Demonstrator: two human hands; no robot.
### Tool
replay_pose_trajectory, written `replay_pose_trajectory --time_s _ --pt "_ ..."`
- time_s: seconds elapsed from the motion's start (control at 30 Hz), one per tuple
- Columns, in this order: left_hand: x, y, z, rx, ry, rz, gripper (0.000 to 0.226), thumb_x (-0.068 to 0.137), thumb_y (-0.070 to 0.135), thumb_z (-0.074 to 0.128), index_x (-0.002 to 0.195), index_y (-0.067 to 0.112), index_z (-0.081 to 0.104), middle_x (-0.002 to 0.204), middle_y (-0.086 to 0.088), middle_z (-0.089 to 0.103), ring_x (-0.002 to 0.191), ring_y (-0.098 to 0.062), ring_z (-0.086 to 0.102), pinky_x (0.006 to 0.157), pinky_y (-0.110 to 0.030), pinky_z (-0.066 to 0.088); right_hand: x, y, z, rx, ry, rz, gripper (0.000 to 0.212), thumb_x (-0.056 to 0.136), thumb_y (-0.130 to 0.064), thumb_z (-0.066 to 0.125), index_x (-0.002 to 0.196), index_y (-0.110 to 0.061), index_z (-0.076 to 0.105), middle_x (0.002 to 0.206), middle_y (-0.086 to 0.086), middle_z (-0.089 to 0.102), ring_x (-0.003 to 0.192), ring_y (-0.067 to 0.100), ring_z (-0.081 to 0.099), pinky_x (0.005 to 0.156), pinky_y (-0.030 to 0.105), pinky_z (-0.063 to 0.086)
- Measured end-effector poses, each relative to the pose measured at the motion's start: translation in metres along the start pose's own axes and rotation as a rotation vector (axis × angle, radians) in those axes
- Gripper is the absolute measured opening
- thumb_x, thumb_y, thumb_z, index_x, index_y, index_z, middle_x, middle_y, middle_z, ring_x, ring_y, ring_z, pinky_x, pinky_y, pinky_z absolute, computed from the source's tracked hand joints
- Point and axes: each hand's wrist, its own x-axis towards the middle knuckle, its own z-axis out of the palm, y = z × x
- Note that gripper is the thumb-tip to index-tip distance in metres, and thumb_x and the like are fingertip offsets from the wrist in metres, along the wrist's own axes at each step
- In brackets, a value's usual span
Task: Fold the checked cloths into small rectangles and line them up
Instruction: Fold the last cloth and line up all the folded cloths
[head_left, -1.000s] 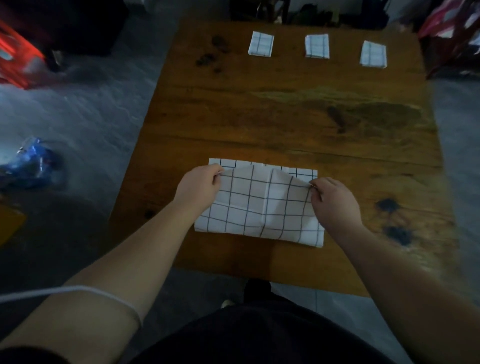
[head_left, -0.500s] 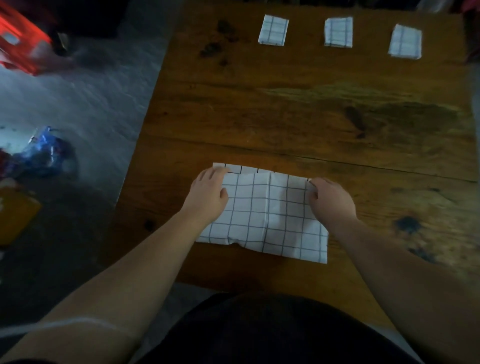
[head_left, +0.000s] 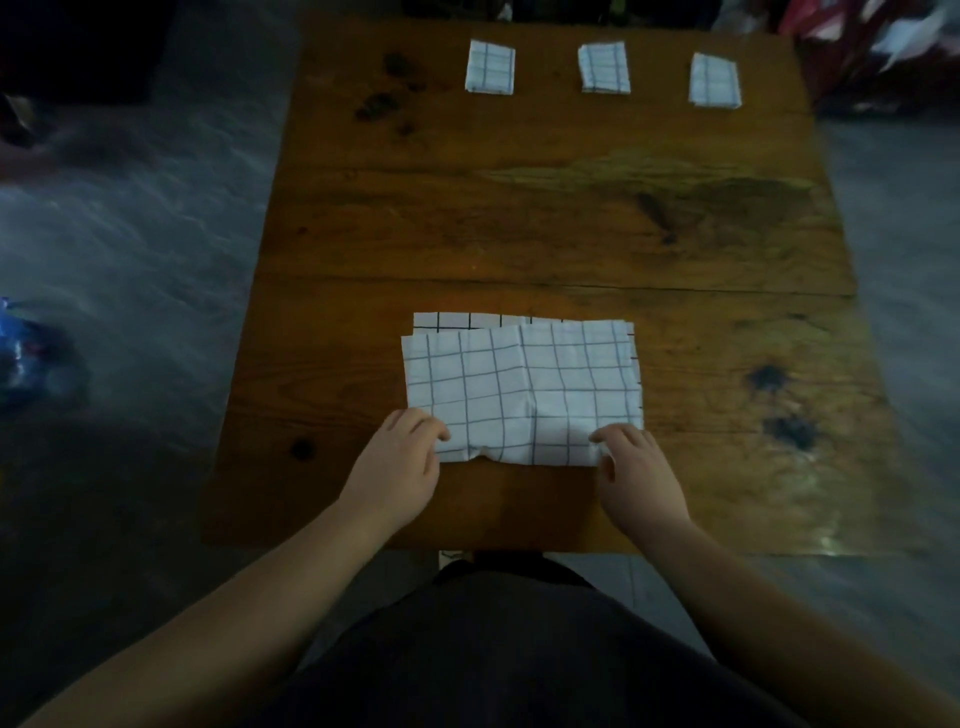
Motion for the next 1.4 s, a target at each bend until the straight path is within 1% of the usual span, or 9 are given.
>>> replay_pose_trajectory --time_s 0.1,0.2,0.3,0.37,0.57,0.73,0.9,1.13,1.4 --pt "-0.017 0.001 0.011 0.015 -0.107 0.050 0.042 0.098 0.010 0.050 0.138 0.019 0.056 0.136 0.005 0.053 0.128 -0.010 0.044 0.110 -0.029 0.040 -0.019 0.004 0.019 -0.050 -0.028 0.000 0.046 0.097 -0.013 0.051 0.141 -0.023 0.053 0.146 -0.004 0.052 0.137 0.014 0.043 0.115 0.036 0.038" --pt "-0.020 -0.002 0.026 0.104 -0.187 0.051 0.055 0.102 0.018 0.046 0.156 0.020 0.034 0.157 0.002 0.037 0.146 -0.014 0.030 0.122 -0.033 0.025 -0.025 0.007 0.029 -0.141 -0.088 0.023 0.056 0.099 -0.020 0.048 0.154 -0.023 0.037 0.162 -0.002 0.033 0.151 0.017 0.026 0.125 0.038 0.021" --pt "-0.018 -0.008 0.033 0.214 -0.239 0.015 0.063 0.104 0.029 0.042 0.161 0.020 0.018 0.167 0.000 0.021 0.153 -0.016 0.015 0.125 -0.037 0.014 -0.027 0.011 0.032 -0.206 -0.123 0.040 0.062 0.100 -0.025 0.043 0.160 -0.027 0.025 0.169 -0.003 0.019 0.156 0.016 0.012 0.128 0.041 0.010" --pt "-0.019 -0.012 0.035 0.275 -0.276 -0.007 0.065 0.106 0.035 0.037 0.163 0.019 0.011 0.169 -0.001 0.012 0.156 -0.018 0.007 0.127 -0.039 0.009 -0.029 0.015 0.033 -0.221 -0.131 0.052 0.062 0.101 -0.026 0.041 0.159 -0.033 0.022 0.170 -0.005 0.014 0.157 0.015 0.008 0.128 0.044 0.009" --pt "-0.024 -0.028 0.033 0.396 -0.339 0.001 0.067 0.107 0.043 0.030 0.163 0.020 0.000 0.171 0.002 -0.005 0.156 -0.021 -0.006 0.127 -0.043 0.005 -0.033 0.026 0.028 -0.260 -0.155 0.115 0.064 0.103 -0.028 0.037 0.161 -0.038 0.011 0.171 -0.007 0.005 0.157 0.017 0.001 0.127 0.048 0.007" --pt "-0.027 -0.024 0.033 0.425 -0.318 0.008 0.072 0.106 0.046 0.031 0.162 0.017 -0.003 0.170 -0.004 -0.008 0.156 -0.025 -0.011 0.126 -0.045 0.000 -0.039 0.022 0.028 -0.259 -0.137 0.148 0.066 0.104 -0.029 0.035 0.163 -0.029 0.007 0.172 -0.001 0.004 0.157 0.019 0.000 0.128 0.047 0.006" --pt "-0.025 0.009 0.045 0.364 -0.318 0.131 0.071 0.107 0.043 0.032 0.162 0.017 -0.003 0.170 -0.005 -0.008 0.156 -0.024 -0.013 0.127 -0.044 -0.003 -0.043 -0.017 0.043 -0.274 -0.160 -0.016 0.064 0.107 -0.034 0.031 0.163 -0.031 0.000 0.171 -0.003 -0.002 0.157 0.015 -0.007 0.128 0.043 0.002" --pt "-0.015 0.029 0.078 0.363 -0.353 0.141 0.075 0.106 0.043 0.035 0.162 0.013 -0.004 0.170 -0.006 -0.008 0.155 -0.023 -0.014 0.127 -0.042 -0.005 -0.033 -0.051 0.068 -0.323 -0.210 -0.151 0.065 0.107 -0.037 0.030 0.163 -0.024 -0.001 0.171 -0.004 -0.005 0.156 0.013 -0.009 0.127 0.041 -0.004" --pt "-0.033 -0.001 0.075 0.346 -0.259 0.036 0.071 0.106 0.047 0.026 0.162 0.018 -0.004 0.170 -0.002 -0.008 0.155 -0.018 -0.012 0.124 -0.039 -0.006 -0.041 -0.016 0.059 -0.324 -0.187 0.011 0.066 0.107 -0.042 0.026 0.163 -0.022 -0.001 0.171 -0.006 -0.004 0.157 0.013 -0.007 0.127 0.043 0.000"
